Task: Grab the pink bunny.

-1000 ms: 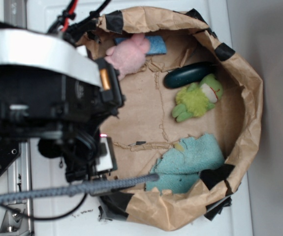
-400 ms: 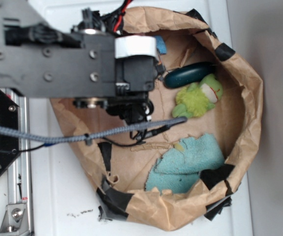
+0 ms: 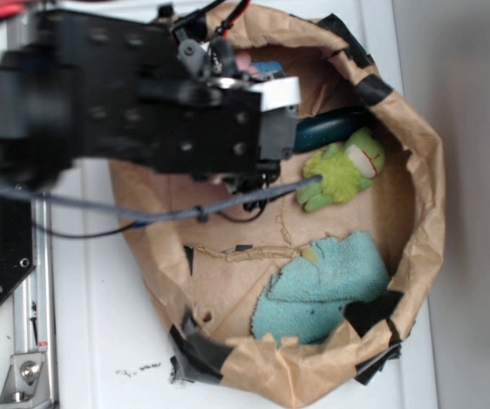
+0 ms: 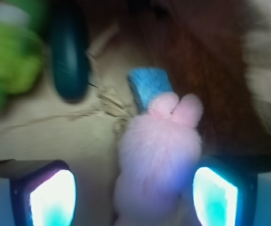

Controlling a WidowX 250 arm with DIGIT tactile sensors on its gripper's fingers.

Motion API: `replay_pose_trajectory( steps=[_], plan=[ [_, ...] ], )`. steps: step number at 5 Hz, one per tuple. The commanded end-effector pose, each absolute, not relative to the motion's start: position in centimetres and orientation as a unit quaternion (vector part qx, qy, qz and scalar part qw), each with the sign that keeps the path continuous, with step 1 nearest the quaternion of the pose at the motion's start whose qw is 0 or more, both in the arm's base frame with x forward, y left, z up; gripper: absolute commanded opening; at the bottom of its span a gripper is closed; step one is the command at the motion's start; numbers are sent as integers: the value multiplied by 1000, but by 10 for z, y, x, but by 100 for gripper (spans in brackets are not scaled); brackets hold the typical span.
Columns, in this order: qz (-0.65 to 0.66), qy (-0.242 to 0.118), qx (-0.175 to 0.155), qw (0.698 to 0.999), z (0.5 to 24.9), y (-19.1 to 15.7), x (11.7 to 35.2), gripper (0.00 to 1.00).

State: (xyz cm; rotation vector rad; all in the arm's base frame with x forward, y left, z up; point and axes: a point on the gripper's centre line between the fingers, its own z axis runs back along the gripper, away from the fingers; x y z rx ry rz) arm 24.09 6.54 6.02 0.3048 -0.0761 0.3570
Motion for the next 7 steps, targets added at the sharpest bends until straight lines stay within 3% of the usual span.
replay_pose_trajectory(
  steps=[1,2,3,4,5,7],
  plan=[
    [178,-68,110,976,58,76,239,100],
    [171,-74,93,978,59,77,231,100],
    [148,-65,32,986,53,82,213,100],
    [98,-69,-12,993,40,81,211,35],
    [97,-74,4,992,41,78,212,0],
    [95,-95,16,991,54,69,208,0]
  ],
)
